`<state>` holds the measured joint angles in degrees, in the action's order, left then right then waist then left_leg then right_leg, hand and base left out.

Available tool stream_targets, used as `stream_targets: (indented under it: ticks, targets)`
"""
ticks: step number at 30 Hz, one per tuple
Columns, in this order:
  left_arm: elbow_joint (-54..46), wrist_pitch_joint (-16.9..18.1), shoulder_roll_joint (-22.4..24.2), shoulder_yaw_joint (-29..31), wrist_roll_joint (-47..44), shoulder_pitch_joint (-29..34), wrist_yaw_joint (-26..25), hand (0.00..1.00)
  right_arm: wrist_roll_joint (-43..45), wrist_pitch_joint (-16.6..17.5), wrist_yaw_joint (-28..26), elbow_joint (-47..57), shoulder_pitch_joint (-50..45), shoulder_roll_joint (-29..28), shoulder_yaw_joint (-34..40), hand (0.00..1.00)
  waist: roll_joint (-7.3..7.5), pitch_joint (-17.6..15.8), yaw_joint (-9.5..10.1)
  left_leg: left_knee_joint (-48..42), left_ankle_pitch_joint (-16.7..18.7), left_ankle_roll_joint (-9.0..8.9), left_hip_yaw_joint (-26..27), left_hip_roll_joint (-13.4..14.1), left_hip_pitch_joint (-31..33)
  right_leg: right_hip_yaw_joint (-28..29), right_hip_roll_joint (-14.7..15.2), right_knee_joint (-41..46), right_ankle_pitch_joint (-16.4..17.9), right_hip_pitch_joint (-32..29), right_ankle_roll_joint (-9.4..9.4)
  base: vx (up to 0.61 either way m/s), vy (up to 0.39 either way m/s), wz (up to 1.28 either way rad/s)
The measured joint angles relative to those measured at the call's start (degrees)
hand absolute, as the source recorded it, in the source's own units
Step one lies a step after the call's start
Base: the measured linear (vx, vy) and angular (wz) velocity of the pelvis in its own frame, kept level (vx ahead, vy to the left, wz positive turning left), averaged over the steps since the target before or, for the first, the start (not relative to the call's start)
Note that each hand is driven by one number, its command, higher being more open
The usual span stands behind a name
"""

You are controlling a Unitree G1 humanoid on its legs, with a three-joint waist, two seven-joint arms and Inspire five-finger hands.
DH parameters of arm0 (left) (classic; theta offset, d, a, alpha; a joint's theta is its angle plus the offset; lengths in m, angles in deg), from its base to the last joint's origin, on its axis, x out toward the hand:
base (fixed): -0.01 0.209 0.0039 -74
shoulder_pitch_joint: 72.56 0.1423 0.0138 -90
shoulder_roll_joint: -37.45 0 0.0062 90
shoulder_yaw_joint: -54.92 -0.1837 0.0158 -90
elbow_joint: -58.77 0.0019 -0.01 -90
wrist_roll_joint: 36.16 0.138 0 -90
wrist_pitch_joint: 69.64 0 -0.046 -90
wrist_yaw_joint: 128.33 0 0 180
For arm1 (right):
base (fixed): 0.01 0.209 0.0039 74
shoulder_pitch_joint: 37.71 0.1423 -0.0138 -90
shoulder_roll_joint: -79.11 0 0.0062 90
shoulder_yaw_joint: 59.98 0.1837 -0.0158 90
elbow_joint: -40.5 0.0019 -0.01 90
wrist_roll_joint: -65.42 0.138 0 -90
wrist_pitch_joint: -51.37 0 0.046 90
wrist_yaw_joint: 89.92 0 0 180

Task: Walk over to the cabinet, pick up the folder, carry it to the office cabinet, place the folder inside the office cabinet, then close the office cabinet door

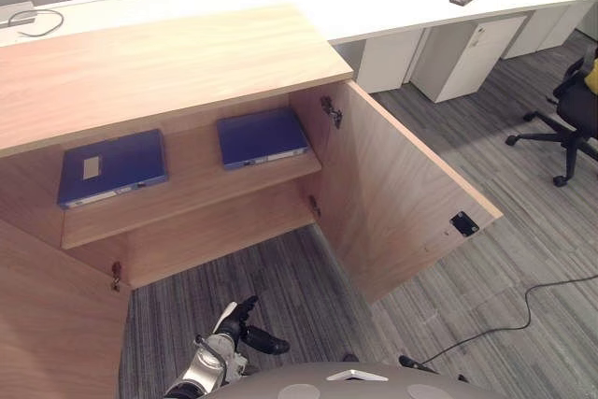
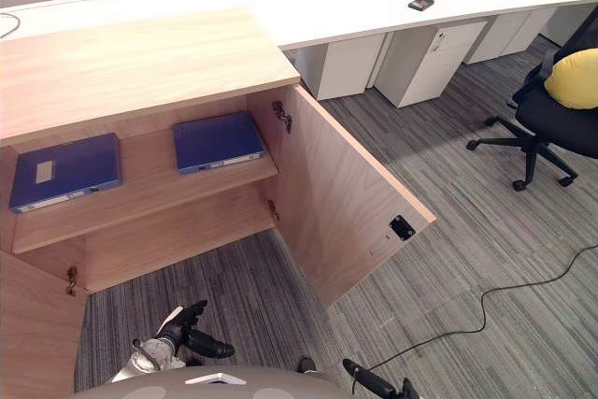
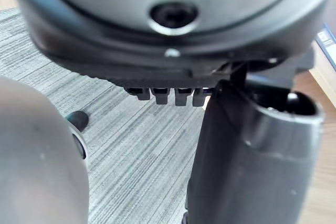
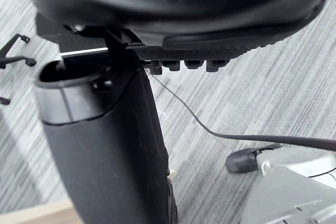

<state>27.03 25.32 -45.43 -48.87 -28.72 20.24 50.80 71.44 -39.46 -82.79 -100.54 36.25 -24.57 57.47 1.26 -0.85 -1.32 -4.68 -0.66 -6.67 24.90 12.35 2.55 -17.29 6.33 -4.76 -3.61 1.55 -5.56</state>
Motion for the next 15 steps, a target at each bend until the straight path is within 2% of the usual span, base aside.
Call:
stream_targets:
  ticks: [2,11,15]
  targets:
    - [0.8,0.0,0.0,0.7,0.2,0.0,0.1,1.00,0.1,0.0,0.1,0.0,0.2,0.0,2.1,1.00,-0.05,0.0,-0.52,-0.1,0.2,0.03,0.0,-0.1,-0.5,0.0,0.0,0.0,0.0,0.4,0.00,0.04,0.006,-0.01]
    - [0.8,0.0,0.0,3.6,0.2,0.4,0.1,1.00,1.7,0.1,0.4,2.5,3.2,0.1,12.6,1.00,-0.37,0.2,-0.35,-0.1,0.8,0.62,-0.3,-1.5,-1.0,-0.3,1.1,0.0,0.0,1.2,-0.42,0.01,0.018,0.02]
    - [0.3,0.0,0.0,4.7,0.1,1.2,0.4,1.00,1.7,-0.1,0.6,2.5,5.2,4.2,20.1,1.00,-0.36,0.3,-0.42,-0.2,1.2,1.23,-0.7,-2.2,-1.0,-0.7,2.1,0.0,0.0,1.5,-0.98,-0.01,0.031,0.07]
